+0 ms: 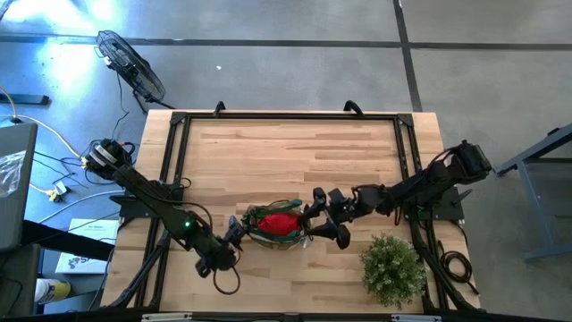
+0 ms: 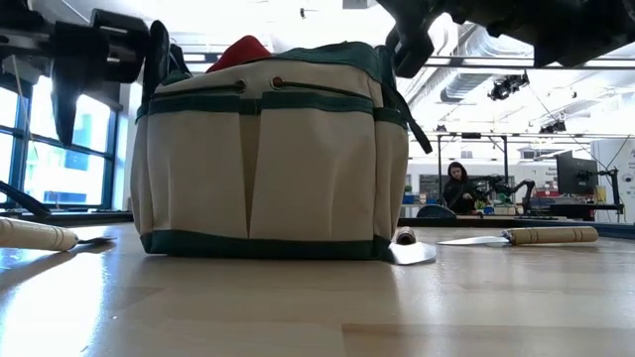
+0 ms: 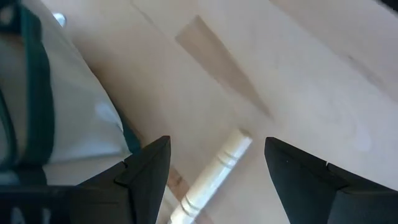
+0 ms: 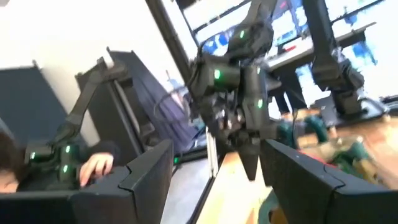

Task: Pick & Place Garden tools in Gardening bag
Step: Put the left brown trowel into the green gardening bag

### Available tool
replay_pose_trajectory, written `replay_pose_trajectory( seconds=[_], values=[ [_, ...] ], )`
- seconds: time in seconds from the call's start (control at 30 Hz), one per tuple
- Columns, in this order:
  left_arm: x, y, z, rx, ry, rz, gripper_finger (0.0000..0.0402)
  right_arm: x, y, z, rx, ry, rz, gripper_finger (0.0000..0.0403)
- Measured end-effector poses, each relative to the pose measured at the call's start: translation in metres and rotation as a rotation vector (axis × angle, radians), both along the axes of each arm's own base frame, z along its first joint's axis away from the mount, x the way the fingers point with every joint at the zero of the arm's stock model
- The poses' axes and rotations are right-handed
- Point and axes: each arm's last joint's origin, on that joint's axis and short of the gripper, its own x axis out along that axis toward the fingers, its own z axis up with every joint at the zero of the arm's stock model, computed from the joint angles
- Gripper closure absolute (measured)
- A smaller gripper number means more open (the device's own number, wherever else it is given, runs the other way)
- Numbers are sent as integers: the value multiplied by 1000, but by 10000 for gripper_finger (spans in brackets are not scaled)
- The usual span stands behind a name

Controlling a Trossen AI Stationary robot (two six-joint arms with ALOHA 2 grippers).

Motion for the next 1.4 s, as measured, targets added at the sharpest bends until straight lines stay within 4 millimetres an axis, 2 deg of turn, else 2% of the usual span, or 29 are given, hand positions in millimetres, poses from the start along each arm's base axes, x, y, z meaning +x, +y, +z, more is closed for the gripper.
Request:
replay_pose_trajectory(
  seconds=[0.23,0.43,0.9,1.4],
  values=[
    [-7,4,-5,62,82,-45,148,-1,-1,4,54,-30,-4,163],
    [-4,2,-11,88,87,-83,148,-1,-1,4,92,-10,4,163],
    [5,-2,-42,242,125,-128,148,0,-1,4,121,-1,-16,163],
    [7,-3,-45,299,97,-172,149,0,-2,4,125,-1,-38,163]
  ],
)
